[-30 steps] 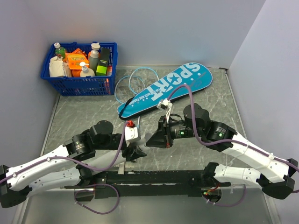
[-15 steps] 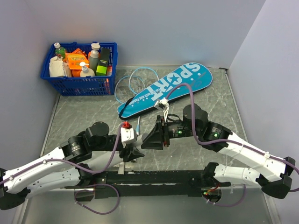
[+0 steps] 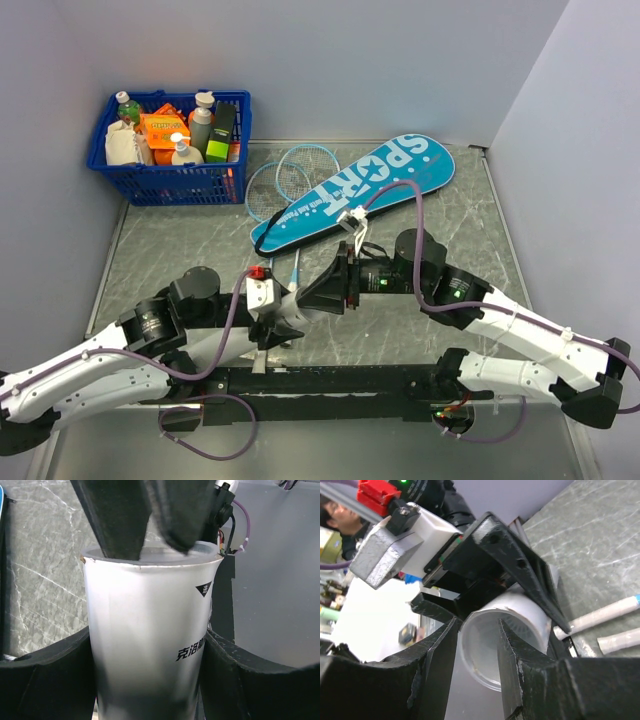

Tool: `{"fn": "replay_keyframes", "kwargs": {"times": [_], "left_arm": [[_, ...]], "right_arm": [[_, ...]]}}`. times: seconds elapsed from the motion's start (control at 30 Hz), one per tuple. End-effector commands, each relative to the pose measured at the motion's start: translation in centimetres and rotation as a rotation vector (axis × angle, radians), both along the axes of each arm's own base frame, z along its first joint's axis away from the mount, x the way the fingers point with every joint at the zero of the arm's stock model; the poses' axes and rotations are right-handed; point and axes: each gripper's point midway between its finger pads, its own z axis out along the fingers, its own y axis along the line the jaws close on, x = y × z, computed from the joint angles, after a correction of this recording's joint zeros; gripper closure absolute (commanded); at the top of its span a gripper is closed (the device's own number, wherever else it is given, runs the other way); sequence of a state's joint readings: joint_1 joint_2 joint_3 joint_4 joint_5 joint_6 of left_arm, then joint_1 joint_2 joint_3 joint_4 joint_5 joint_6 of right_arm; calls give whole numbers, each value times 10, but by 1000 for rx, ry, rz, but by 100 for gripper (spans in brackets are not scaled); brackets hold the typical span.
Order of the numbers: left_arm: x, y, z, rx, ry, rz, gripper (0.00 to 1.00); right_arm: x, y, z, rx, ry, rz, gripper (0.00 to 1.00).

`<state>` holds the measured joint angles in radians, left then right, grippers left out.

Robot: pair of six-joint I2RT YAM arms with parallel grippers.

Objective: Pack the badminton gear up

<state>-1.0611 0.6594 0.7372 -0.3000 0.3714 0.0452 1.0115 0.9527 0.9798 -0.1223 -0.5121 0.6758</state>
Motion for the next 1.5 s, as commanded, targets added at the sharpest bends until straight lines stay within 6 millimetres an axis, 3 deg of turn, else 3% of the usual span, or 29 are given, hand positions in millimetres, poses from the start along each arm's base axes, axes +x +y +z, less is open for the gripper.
{"fn": "replay_keyframes", "kwargs": {"times": [0.0,0.27,0.6,1.03,1.23,1.47], "left_arm": [[-7,-4,33,-131,20,-11,99],[-5,-1,39,-152,10,7,99],[12,3,44,-173,10,119,99],[34,10,47,-182,14,255,99],[39,9,42,-164,23,274,99],[44,5,33,-132,32,290,99]], "right_arm": [[7,-2,-24,-34,49,-39,55],[2,-6,-43,-52,81,-28,61],[-6,-11,-71,-148,108,-11,100],[-32,-10,-76,-200,66,59,100],[-42,4,-73,-214,56,118,100],[-37,25,-56,-198,30,153,100]]}}
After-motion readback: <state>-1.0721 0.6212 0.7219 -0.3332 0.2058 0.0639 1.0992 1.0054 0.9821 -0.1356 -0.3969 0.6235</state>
